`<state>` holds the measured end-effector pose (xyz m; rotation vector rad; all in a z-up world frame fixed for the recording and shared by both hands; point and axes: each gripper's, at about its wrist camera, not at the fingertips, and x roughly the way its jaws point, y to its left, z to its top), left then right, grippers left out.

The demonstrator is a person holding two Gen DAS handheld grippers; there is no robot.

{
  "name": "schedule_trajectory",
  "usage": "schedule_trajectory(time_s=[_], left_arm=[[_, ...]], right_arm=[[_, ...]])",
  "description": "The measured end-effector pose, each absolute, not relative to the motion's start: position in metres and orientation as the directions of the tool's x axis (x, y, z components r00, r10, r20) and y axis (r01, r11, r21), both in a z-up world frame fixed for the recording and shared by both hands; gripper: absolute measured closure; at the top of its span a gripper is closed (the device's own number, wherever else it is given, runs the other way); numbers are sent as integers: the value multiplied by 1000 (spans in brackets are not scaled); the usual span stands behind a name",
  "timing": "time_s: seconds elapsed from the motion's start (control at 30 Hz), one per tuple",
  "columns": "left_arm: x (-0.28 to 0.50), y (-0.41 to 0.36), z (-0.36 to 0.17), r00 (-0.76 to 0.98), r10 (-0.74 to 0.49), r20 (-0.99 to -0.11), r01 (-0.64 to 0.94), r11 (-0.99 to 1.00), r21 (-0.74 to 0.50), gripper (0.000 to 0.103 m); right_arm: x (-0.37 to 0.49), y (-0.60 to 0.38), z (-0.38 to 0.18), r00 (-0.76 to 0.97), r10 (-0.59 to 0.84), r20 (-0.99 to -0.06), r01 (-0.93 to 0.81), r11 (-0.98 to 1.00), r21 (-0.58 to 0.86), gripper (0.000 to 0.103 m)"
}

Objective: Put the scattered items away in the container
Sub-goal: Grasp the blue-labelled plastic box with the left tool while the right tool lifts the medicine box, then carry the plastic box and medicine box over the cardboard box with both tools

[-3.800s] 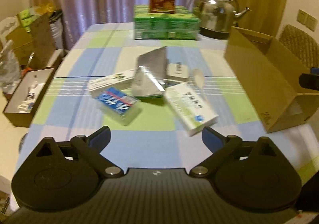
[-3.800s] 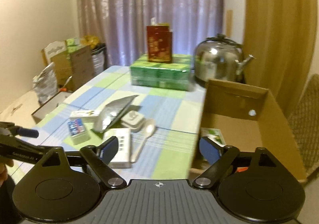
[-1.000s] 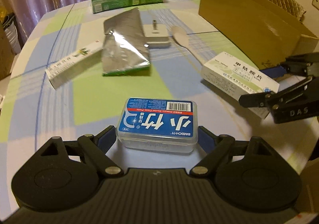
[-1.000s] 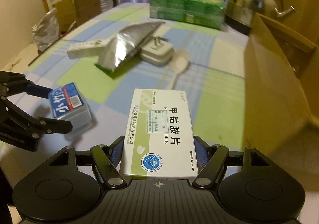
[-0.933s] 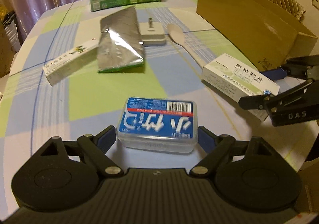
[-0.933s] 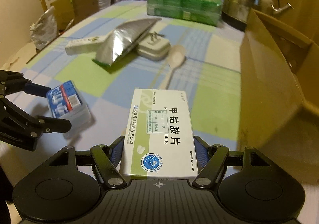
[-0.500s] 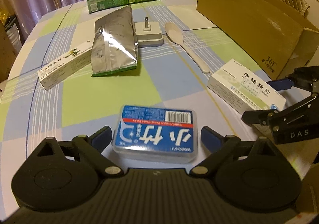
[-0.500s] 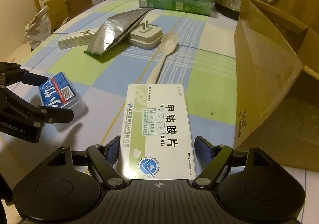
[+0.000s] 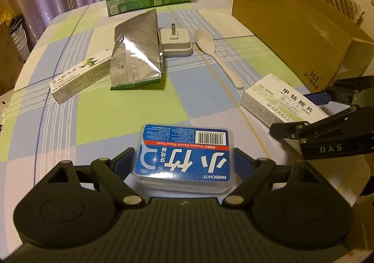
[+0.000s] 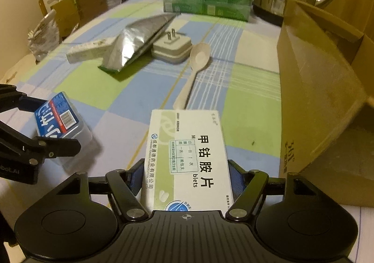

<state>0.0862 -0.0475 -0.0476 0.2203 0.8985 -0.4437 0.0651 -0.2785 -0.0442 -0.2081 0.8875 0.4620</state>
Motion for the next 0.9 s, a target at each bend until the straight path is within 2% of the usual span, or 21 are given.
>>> schedule_trajectory(time_s=[0.9], left_arm=[[46,-91,17,592,-339,-731,504,864,8,19]], right_arm=[[20,-323,58,716,341,-609,-414,910,22,35]])
